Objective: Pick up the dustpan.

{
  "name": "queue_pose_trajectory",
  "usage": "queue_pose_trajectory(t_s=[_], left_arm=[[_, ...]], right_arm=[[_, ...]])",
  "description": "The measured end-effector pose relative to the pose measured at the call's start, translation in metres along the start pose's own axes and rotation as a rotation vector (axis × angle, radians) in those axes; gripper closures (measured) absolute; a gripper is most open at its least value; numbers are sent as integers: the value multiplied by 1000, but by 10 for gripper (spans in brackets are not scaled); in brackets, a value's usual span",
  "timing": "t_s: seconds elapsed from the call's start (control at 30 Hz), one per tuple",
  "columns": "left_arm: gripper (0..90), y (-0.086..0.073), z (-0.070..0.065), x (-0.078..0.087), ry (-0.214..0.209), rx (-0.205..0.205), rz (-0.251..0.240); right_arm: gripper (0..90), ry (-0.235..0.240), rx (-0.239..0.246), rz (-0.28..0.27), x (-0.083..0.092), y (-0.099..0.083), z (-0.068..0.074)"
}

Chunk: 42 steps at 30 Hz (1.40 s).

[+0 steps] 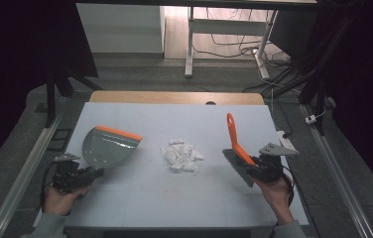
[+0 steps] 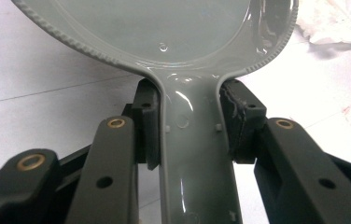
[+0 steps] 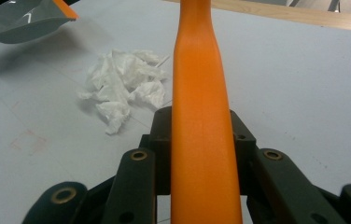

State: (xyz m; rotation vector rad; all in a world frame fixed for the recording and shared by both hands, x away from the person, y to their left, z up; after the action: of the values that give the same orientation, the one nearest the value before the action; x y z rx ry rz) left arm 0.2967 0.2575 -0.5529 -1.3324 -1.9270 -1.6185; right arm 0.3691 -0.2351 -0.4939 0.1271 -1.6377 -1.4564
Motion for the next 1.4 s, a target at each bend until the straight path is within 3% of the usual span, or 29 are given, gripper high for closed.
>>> queue_pose_trajectory(t_s=[0.2,0.43,0.57,0.6,0.63,0.7,1.03,1.17,1.4], left_arm=[[613,2,-4,4,-6,-17,-5],[613,5,-10,11,-42,-73,-26],[613,7,-16,17,-60,-132,-37],[613,7,-18,19,-75,-163,-37],[614,7,-18,19,-75,-163,-37],[613,6,-21,22,-101,-215,-47],[614,2,-30,27,-162,-298,-28],[614,0,-28,24,-131,-304,-13],[614,-4,-35,24,-184,-342,-1]], right_arm=[[701,-16,15,-4,3,3,0],[701,-28,36,1,1,1,-2],[701,-21,42,-2,1,1,-1],[701,-22,44,-4,1,2,-1],[701,-22,44,-4,1,2,-1],[701,-23,41,-13,2,3,-1],[701,-26,40,-17,0,2,-2],[701,-30,48,-16,0,3,-1],[701,-24,51,-18,-2,5,1]])
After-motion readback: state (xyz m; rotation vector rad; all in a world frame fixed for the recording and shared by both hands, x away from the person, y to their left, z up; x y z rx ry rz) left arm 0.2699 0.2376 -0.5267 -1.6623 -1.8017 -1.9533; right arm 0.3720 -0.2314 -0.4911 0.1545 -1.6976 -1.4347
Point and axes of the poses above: each handheld gripper's, and its own axes: x roughly backward along the jaws, y roughly out of its top, z roughly to its left, the point moved 7 cm from there along -x, roughly forward along the jaws, and after that the axes turned 2 degrees about z, right-handed, at the moved point
